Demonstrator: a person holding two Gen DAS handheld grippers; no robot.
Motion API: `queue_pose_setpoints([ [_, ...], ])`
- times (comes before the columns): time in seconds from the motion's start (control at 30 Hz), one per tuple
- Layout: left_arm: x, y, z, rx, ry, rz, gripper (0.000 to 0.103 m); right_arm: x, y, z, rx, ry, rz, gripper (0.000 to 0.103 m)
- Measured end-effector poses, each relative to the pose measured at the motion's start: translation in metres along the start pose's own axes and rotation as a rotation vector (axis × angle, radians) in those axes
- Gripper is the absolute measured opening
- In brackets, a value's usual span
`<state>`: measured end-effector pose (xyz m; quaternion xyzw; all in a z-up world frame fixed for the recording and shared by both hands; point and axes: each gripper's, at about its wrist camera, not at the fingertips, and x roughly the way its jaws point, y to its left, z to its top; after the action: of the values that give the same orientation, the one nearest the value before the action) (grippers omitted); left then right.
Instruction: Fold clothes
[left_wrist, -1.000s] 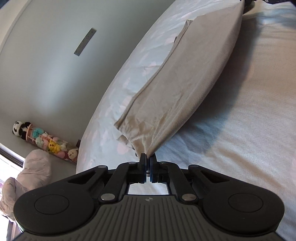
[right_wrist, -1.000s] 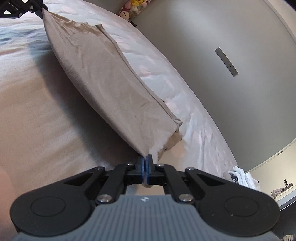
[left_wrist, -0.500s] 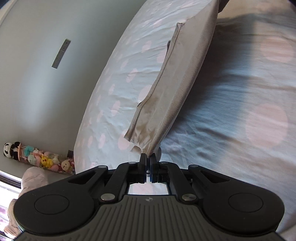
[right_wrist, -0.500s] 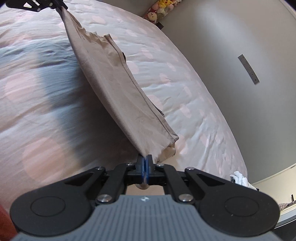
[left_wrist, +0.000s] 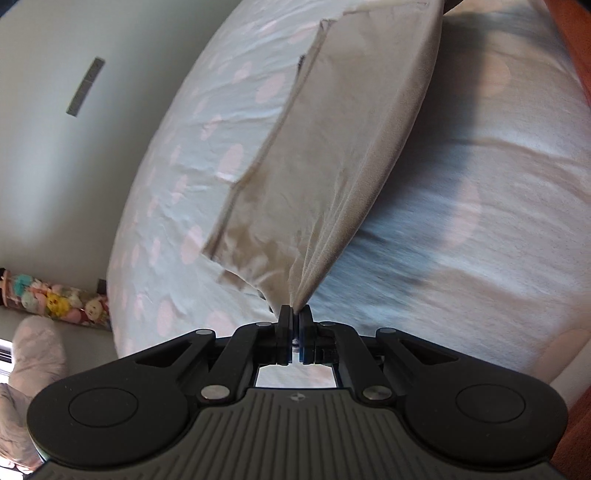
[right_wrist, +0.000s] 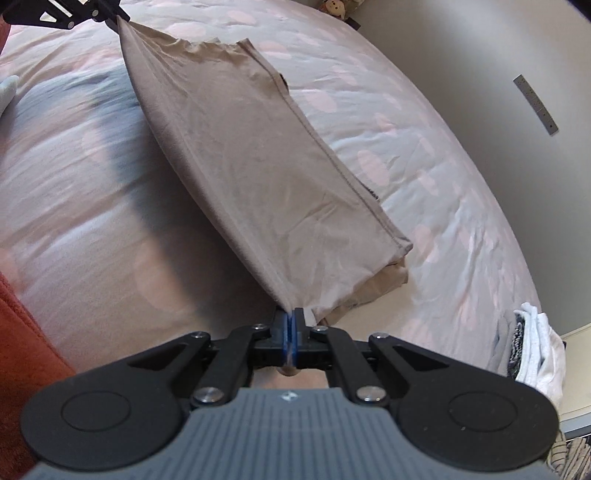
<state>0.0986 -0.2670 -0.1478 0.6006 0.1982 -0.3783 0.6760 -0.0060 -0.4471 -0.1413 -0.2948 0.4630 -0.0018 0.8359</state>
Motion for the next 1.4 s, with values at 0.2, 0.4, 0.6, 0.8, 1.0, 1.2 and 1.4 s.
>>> queue_pose_setpoints([
  [0.2, 0.011, -0.005, -0.004, -0.033, 0.038, -0.051, 0.004, 0.017, 0.013, -0.004, -0.05, 0.059, 0.069, 0.003],
  [0.4, 0.006, -0.012, 0.001, -0.04, 0.075, 0.02, 0.009, 0.025, 0.018, -0.005, -0.076, 0.1, 0.099, 0.005],
  [0.6, -0.028, 0.005, 0.004, -0.177, 0.032, 0.123, 0.015, 0.0, 0.004, -0.006, -0.009, 0.07, 0.115, 0.038],
  [0.8, -0.046, 0.036, 0.013, -0.389, -0.071, 0.098, 0.029, -0.021, -0.03, -0.001, 0.268, -0.007, 0.144, 0.063],
  [1.0, -0.037, 0.064, 0.014, -0.568, -0.138, 0.114, 0.054, -0.022, -0.059, 0.008, 0.547, -0.09, 0.147, 0.088],
  [1.2, -0.013, 0.084, 0.012, -0.703, -0.124, 0.148, 0.055, -0.002, -0.08, 0.009, 0.748, -0.12, 0.092, 0.093],
  [1.4, 0.014, 0.105, 0.009, -0.825, -0.096, 0.089, 0.055, 0.021, -0.099, -0.002, 0.903, -0.137, 0.026, 0.095],
])
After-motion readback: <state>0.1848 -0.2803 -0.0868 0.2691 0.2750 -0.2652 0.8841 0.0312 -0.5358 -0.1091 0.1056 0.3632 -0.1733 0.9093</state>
